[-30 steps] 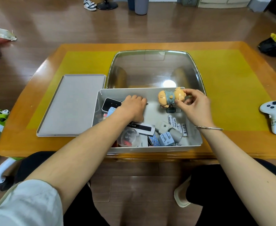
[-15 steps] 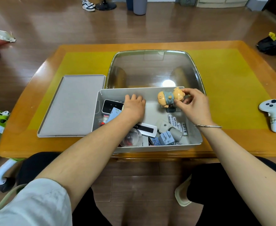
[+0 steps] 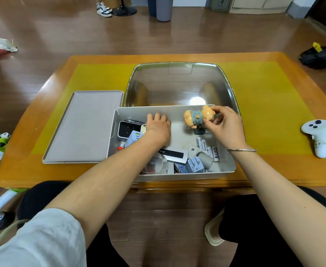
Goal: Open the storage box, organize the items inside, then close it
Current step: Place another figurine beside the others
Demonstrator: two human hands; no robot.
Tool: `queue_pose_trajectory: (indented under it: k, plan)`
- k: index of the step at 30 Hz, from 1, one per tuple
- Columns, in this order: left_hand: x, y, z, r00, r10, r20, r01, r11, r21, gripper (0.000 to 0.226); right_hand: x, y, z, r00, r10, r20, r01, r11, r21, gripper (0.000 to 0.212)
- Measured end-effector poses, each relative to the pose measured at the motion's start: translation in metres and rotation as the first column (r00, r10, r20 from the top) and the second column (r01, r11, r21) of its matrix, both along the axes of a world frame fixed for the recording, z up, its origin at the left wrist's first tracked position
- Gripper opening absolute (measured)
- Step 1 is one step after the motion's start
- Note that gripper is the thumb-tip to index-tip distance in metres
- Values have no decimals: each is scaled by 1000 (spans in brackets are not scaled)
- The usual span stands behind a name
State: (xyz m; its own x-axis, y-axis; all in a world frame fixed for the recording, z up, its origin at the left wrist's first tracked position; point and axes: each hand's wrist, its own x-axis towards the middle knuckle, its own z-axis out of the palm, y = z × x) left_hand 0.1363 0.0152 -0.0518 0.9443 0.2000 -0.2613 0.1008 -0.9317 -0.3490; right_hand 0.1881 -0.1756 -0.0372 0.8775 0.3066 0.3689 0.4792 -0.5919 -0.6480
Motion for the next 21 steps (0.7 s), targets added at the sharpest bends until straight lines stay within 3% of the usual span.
queue_pose_trajectory:
  k: [7,13,17,21]
  plan:
    - [-8,24,5,1000,19,-25,-24,981,-191,65,-2,1,4,1000,2,-7,-2,1000,-27,36]
    - [-13,31,11,997,5,-80,-22,977,-211,61,-9,30,19,998,65,21,-61,985,-160,27]
    - [-17,31,17,995,12,-101,-32,979,-201,64,-8,53,19,997,59,-46,-71,930,-360,24]
    - [-23,29,21,993,17,-121,-37,986,-161,62,-12,69,15,996,43,-76,-71,904,-422,20]
